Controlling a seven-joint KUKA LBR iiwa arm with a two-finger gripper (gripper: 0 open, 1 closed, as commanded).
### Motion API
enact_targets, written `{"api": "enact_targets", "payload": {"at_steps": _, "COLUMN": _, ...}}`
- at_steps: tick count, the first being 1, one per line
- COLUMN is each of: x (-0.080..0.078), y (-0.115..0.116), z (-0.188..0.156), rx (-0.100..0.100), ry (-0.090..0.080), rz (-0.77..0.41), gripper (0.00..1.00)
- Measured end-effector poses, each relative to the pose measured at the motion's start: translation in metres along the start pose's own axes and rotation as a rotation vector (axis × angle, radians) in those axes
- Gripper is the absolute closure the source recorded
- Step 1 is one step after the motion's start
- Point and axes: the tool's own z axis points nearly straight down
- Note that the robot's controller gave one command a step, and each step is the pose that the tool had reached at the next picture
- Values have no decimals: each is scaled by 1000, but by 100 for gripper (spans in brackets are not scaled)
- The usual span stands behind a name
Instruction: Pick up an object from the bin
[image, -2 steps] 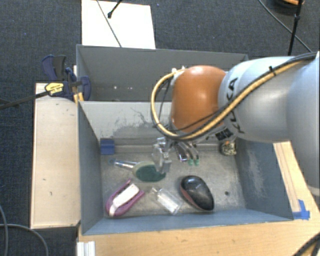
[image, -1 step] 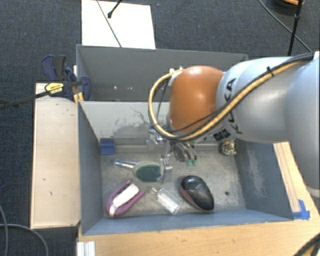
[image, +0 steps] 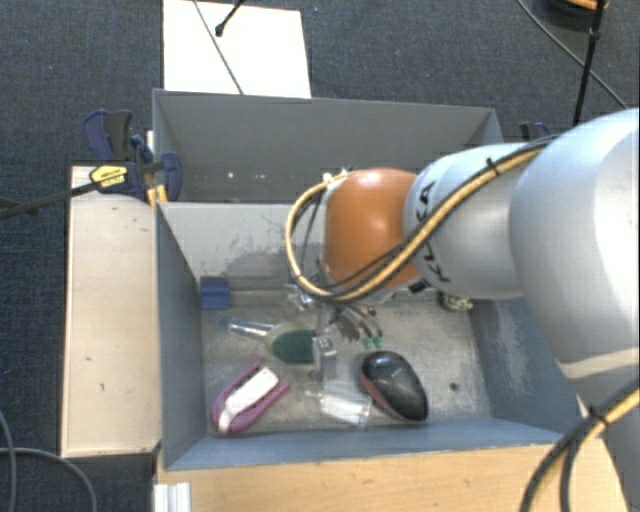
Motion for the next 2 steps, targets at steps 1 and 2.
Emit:
{"api": "enact_targets", "payload": {"at_steps": 1, "x": -1, "y": 0, "z": -3, "rx": 0, "ry": -5, "rz": 4, "gripper": 100}}
{"api": "enact_targets", "payload": {"at_steps": 2, "x": 16, "y": 32, "z": -132, "rx": 0, "ry": -12, "rz": -55, "gripper": 100}}
